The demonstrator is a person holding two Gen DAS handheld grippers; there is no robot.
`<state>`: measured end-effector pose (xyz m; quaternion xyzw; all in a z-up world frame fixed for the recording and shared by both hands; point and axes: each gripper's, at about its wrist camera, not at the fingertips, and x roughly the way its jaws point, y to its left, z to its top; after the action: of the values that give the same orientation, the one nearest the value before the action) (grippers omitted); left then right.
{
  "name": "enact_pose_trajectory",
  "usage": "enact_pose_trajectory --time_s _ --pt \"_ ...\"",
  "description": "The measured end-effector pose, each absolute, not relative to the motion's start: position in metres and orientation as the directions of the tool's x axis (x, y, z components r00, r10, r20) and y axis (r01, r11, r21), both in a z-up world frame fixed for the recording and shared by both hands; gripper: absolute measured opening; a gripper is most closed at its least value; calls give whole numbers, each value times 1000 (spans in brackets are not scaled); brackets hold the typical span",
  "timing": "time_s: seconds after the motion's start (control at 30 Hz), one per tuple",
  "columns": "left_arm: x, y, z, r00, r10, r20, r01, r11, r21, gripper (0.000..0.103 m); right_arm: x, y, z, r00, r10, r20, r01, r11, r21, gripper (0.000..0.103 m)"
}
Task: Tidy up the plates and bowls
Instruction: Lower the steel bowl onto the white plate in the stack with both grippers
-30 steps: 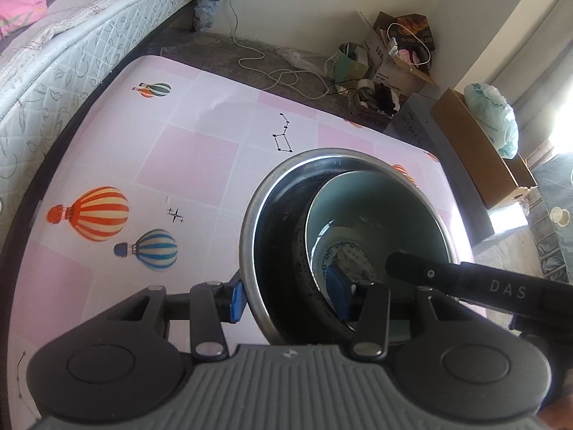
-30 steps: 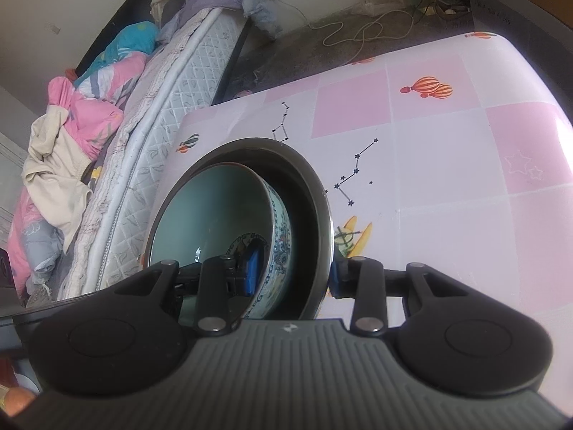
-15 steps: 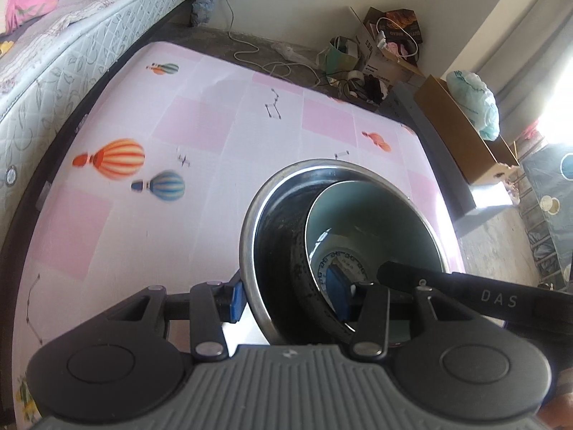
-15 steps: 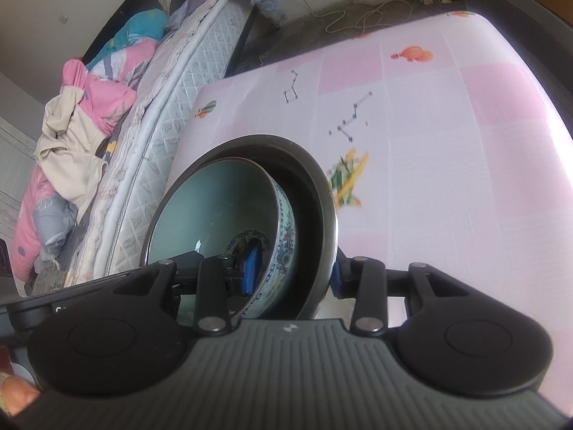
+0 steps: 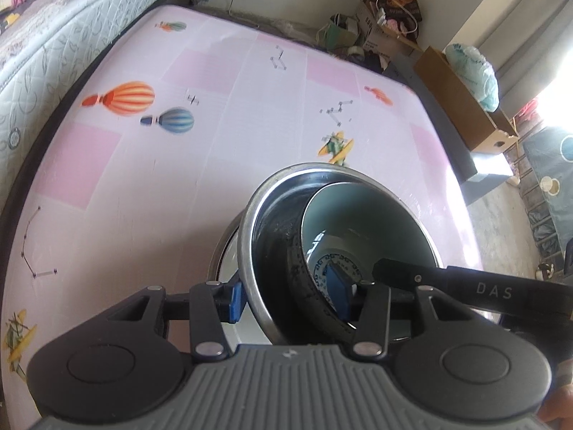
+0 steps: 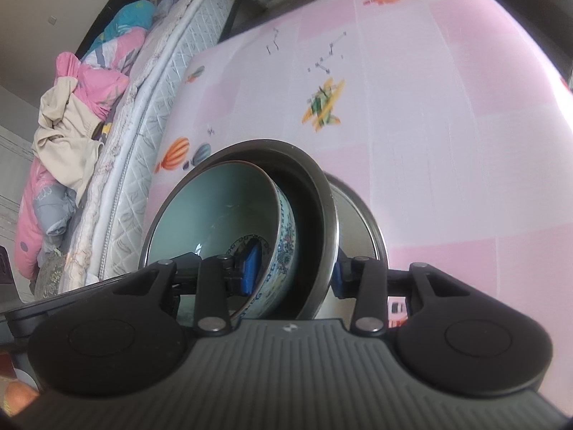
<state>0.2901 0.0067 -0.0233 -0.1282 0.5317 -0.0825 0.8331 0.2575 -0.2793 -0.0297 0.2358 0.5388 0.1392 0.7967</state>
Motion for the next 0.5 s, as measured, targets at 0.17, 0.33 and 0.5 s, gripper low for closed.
enact_pose_trajectory --time_s 0.17,0.33,0.5 --pt "288 11 -37 401 -268 -876 -7 955 -296 47 255 -274 -47 356 480 -802 36 850 525 38" --pt "288 12 -44 392 -269 -880 1 957 -291 48 255 -270 -55 352 474 -807 18 859 512 38" --pt "286 12 -46 387 -272 -881 18 958 -288 47 258 -267 -56 350 466 -813 3 867 498 39"
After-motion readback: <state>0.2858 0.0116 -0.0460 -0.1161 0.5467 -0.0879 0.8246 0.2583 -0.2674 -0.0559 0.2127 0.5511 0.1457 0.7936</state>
